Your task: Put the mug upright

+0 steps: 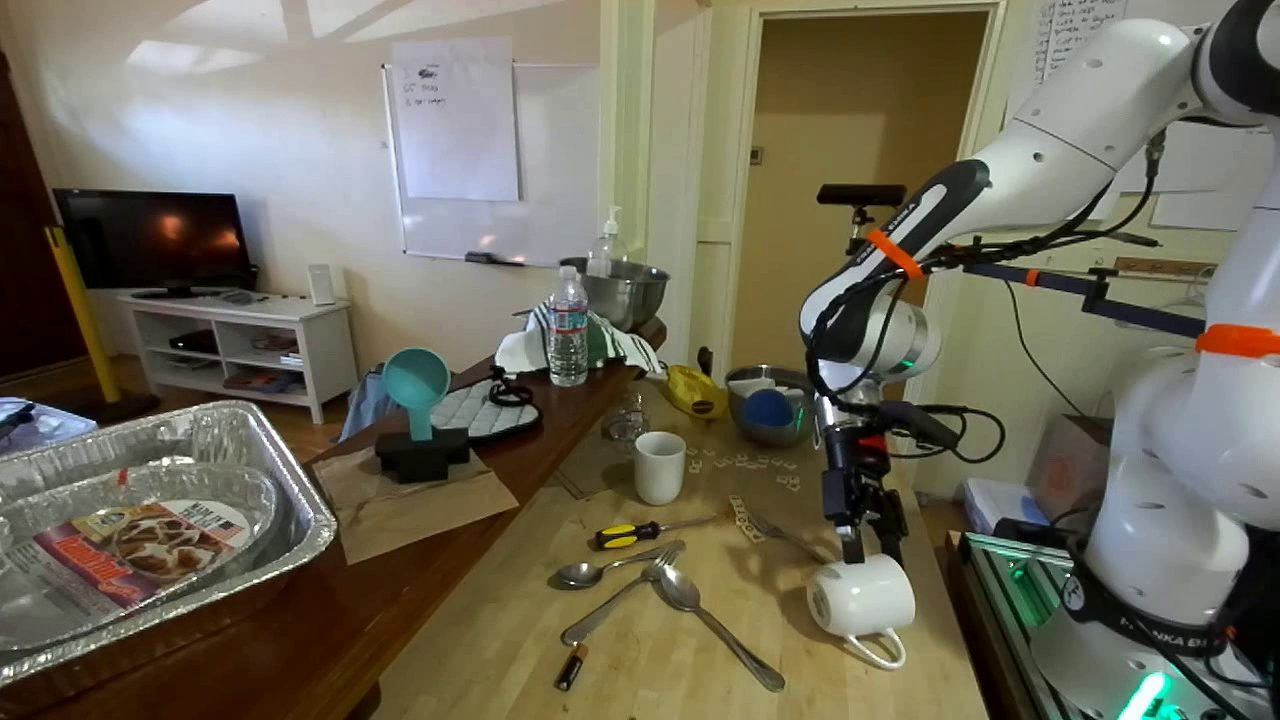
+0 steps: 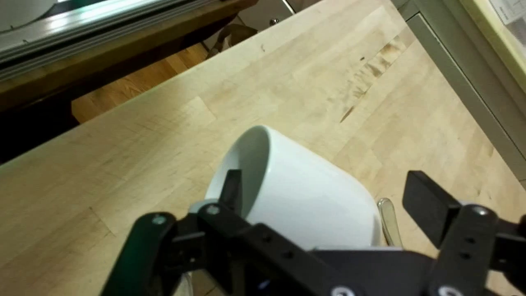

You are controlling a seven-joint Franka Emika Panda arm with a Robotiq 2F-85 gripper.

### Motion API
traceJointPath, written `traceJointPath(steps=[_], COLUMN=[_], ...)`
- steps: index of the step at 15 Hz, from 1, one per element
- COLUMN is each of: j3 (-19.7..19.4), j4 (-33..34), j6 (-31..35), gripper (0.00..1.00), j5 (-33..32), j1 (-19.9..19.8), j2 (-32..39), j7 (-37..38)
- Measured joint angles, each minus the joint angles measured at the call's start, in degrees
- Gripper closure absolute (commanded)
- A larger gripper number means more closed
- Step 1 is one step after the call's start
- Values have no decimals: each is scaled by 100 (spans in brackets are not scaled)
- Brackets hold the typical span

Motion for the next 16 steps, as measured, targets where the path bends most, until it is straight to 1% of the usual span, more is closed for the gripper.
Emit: traceJointPath(steps=[7, 8, 9, 10, 13, 16], j3=[258, 277, 286, 288, 288, 288], j4=[23, 27, 32, 36, 36, 40], j6=[610, 651, 665, 666, 666, 666], gripper=[0, 8, 25, 34, 58, 81], j5=[569, 623, 665, 687, 697, 697], j1=[2, 2, 2, 2, -2, -8], j2=[94, 97, 99, 101, 114, 129], j7=[-595, -703, -803, -902, -1142, -1350])
